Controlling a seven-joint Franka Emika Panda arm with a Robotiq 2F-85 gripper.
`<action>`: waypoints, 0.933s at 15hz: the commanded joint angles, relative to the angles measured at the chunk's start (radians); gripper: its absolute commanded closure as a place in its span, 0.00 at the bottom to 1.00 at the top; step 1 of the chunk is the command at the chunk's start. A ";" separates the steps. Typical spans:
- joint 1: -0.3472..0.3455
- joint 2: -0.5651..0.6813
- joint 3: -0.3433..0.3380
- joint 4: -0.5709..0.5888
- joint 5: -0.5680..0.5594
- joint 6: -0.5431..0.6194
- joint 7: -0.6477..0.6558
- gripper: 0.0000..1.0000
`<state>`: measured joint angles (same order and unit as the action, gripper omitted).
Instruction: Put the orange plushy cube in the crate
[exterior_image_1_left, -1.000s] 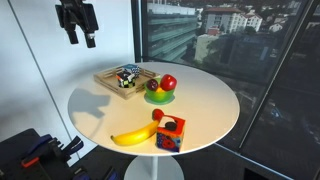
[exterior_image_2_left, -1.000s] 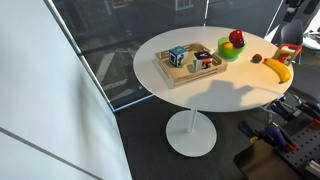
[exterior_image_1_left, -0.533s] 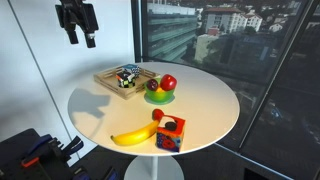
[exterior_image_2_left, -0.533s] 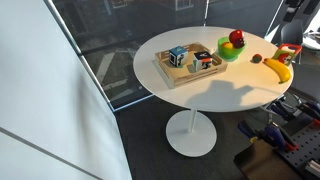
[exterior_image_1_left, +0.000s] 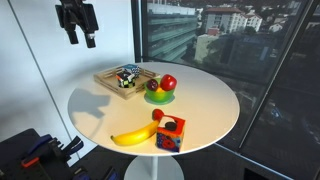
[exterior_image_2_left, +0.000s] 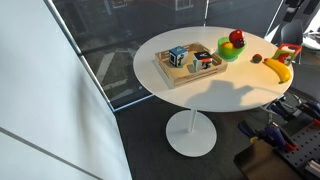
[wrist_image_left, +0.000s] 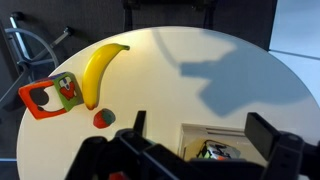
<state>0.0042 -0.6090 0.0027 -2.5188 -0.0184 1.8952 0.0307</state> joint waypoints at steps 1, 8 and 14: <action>-0.006 0.008 0.002 0.006 -0.002 0.000 0.000 0.00; -0.041 0.052 -0.021 0.011 -0.007 0.011 0.005 0.00; -0.097 0.106 -0.044 -0.016 -0.018 0.066 0.036 0.00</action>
<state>-0.0703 -0.5256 -0.0293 -2.5217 -0.0197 1.9246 0.0399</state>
